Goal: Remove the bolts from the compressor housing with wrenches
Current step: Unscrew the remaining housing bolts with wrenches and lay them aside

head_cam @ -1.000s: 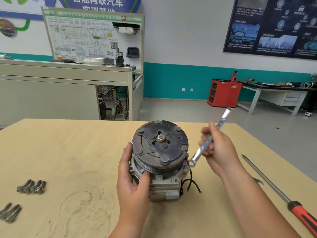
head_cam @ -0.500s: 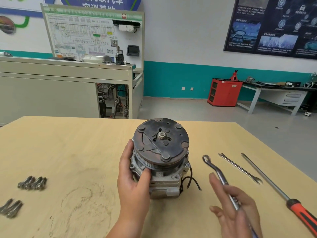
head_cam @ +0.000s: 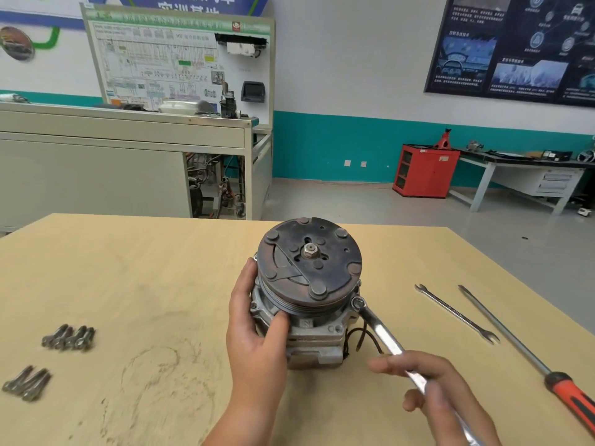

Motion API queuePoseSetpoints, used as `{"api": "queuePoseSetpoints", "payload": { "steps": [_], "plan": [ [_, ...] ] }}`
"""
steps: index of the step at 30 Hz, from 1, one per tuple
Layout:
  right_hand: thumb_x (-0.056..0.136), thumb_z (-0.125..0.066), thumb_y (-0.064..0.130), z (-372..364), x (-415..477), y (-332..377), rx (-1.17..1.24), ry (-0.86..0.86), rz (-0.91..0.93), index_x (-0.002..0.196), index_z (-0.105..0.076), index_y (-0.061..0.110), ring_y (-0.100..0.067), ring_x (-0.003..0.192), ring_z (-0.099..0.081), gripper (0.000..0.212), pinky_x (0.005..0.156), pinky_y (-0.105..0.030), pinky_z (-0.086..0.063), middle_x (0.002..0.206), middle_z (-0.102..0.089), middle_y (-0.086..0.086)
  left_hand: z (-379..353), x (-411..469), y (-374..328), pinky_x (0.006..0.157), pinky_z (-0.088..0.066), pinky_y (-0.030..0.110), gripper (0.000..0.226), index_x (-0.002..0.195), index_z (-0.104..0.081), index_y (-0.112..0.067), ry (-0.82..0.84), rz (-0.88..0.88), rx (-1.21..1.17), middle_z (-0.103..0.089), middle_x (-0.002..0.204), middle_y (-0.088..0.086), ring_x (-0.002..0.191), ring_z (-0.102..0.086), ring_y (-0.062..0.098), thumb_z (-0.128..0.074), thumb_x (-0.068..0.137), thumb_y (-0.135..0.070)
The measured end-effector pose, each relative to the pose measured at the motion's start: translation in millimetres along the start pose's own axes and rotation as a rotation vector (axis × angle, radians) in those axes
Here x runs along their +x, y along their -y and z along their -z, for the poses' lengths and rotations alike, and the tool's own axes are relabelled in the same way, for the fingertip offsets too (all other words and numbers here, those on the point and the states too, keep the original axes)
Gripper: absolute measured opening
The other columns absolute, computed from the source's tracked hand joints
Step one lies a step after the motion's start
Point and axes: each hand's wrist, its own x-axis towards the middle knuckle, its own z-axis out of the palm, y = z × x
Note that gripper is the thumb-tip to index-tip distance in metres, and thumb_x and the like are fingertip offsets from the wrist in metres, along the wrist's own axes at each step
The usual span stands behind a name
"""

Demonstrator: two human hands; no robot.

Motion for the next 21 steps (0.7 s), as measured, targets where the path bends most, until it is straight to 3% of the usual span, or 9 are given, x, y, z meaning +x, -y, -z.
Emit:
{"api": "queuePoseSetpoints", "payload": {
  "steps": [3, 4, 6, 9, 13, 21],
  "plan": [
    [0.068, -0.049, 0.073, 8.6, 8.2, 0.4, 0.022, -0.058, -0.066, 0.075, -0.074, 0.033, -0.008, 0.053, -0.049, 0.048, 0.049, -0.017, -0.033, 0.077, -0.072, 0.001, 0.6, 0.3, 0.0, 0.107, -0.039, 0.053, 0.067, 0.135, -0.049, -0.031, 0.004, 0.005, -0.001, -0.054, 0.138, -0.006, 0.13, -0.048, 0.017, -0.056, 0.068, -0.035],
    [0.068, -0.052, 0.071, 12.1, 13.1, 1.1, 0.076, -0.095, -0.089, 0.074, -0.075, 0.028, -0.009, 0.053, -0.05, 0.049, 0.046, -0.017, -0.032, 0.073, -0.07, -0.004, 0.7, 0.4, 0.0, 0.107, -0.039, 0.053, 0.068, 0.135, -0.049, -0.031, 0.006, 0.006, 0.001, -0.054, 0.138, -0.006, 0.13, -0.048, 0.018, -0.055, 0.067, -0.037],
    [0.075, -0.047, 0.047, 18.5, 26.3, 0.9, 0.21, -0.149, -0.133, 0.066, -0.075, 0.021, -0.01, 0.052, -0.054, 0.039, 0.039, -0.013, -0.028, 0.06, -0.065, -0.009, 0.7, 0.4, -0.2, 0.107, -0.039, 0.053, 0.069, 0.135, -0.049, -0.032, 0.008, 0.003, 0.006, -0.054, 0.138, -0.007, 0.13, -0.048, 0.017, -0.054, 0.066, -0.038],
    [0.084, -0.039, 0.031, 24.8, 45.1, 2.3, 0.3, -0.172, -0.156, 0.059, -0.072, 0.018, -0.008, 0.053, -0.058, 0.044, 0.036, -0.014, -0.027, 0.06, -0.064, -0.002, 0.3, 0.1, -0.3, 0.107, -0.039, 0.052, 0.068, 0.134, -0.049, -0.031, 0.006, 0.0, 0.005, -0.054, 0.137, -0.006, 0.13, -0.048, 0.017, -0.055, 0.067, -0.038],
    [0.096, -0.034, 0.025, 32.1, 57.7, 2.3, 0.34, -0.17, -0.14, 0.059, -0.071, 0.015, -0.01, 0.055, -0.059, 0.054, 0.036, -0.015, -0.029, 0.064, -0.065, 0.001, 0.6, 0.3, -1.1, 0.107, -0.039, 0.052, 0.067, 0.134, -0.05, -0.032, 0.009, 0.0, 0.002, -0.055, 0.137, -0.006, 0.129, -0.049, 0.017, -0.056, 0.067, -0.038],
    [0.096, -0.033, 0.022, 35.1, 63.4, -6.8, 0.338, -0.139, -0.134, 0.058, -0.07, 0.013, -0.011, 0.052, -0.055, 0.054, 0.038, -0.015, -0.033, 0.055, -0.06, -0.003, -0.3, 0.2, -2.3, 0.107, -0.04, 0.052, 0.066, 0.132, -0.051, -0.033, 0.004, 0.005, -0.005, -0.055, 0.136, -0.005, 0.129, -0.049, 0.018, -0.056, 0.067, -0.038]
  ]
}}
